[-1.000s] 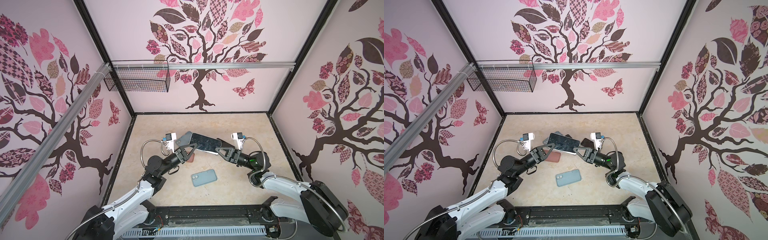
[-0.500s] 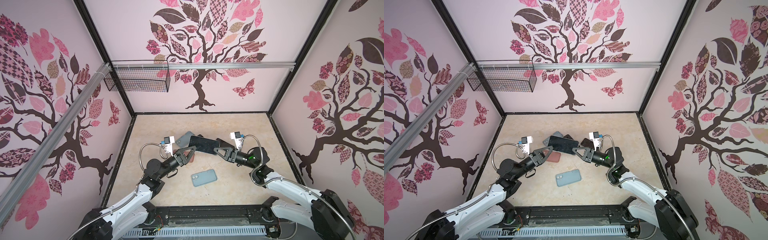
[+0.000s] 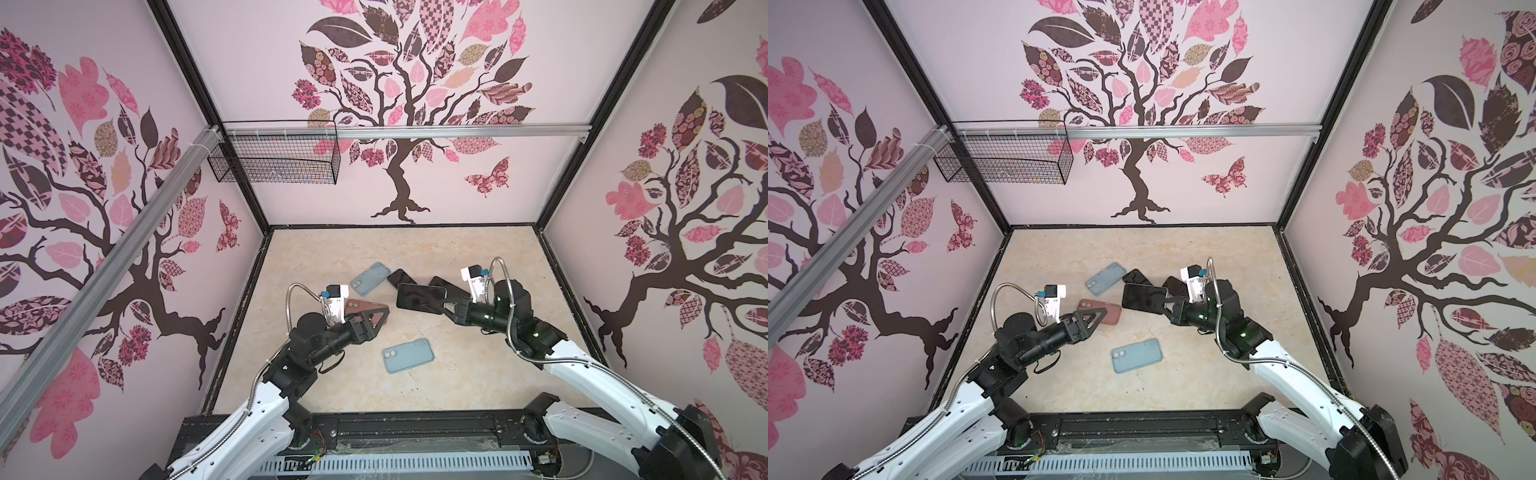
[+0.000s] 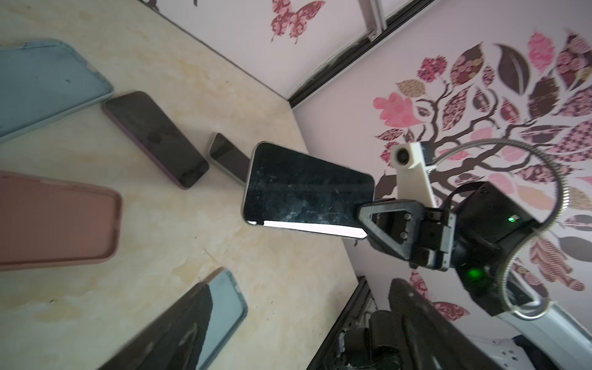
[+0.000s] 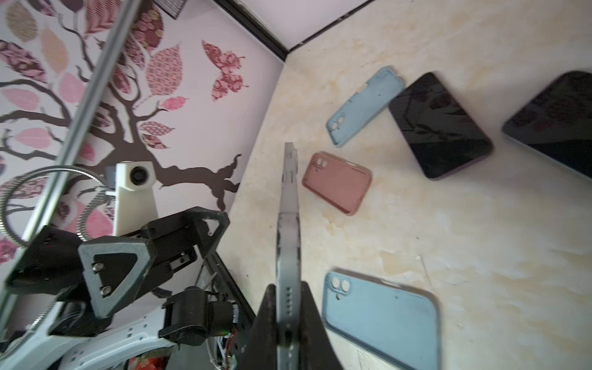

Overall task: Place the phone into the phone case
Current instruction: 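Open left gripper while right gripper lowers the phone over the light blue case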

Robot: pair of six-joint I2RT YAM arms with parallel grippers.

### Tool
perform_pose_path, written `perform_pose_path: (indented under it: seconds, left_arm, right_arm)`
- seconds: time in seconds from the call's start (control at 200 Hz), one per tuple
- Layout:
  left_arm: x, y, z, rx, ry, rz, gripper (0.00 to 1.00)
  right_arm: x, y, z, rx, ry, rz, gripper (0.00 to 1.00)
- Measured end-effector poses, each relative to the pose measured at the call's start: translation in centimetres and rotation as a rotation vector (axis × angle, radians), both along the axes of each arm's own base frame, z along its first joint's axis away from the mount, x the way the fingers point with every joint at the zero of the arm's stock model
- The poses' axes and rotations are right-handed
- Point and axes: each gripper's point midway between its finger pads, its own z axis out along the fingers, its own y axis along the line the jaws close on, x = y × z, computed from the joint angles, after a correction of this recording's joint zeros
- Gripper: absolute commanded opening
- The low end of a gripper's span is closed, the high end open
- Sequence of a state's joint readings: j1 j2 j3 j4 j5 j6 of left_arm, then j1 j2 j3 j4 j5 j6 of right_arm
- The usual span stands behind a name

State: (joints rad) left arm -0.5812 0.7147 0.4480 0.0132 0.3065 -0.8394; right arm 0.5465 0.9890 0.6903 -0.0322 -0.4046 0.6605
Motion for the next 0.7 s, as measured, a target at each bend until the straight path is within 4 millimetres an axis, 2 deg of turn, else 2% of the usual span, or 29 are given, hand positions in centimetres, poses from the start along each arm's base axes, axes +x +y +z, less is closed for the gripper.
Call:
perform_pose_path:
  seconds: [0.16, 0.31, 0.51, 0.695]
  left_arm:
    - [-1.3, 0.0, -5.6, 0.168, 0.157, -0.047, 0.9]
    - [-3.7, -0.4, -8.9, 0.306, 0.235, -0.113, 0.87]
    - [-4.6, 0.1, -12.1, 0.425, 0.329, -0.121, 0.78]
    - [-4.5, -0.3, -12.8, 0.43, 0.35, -0.13, 0.69]
  right_arm:
    - [-0.7, -1.4, -2.7, -0.141, 0.058, -0.008, 0.0]
    - [-2.0, -2.1, -5.1, -0.23, 0.122, 0.029, 0.0]
    - [-3.3, -2.1, -7.0, -0.265, 0.188, 0.084, 0.0]
    - [-4.2, -1.4, -8.5, -0.254, 0.252, 0.141, 0.0]
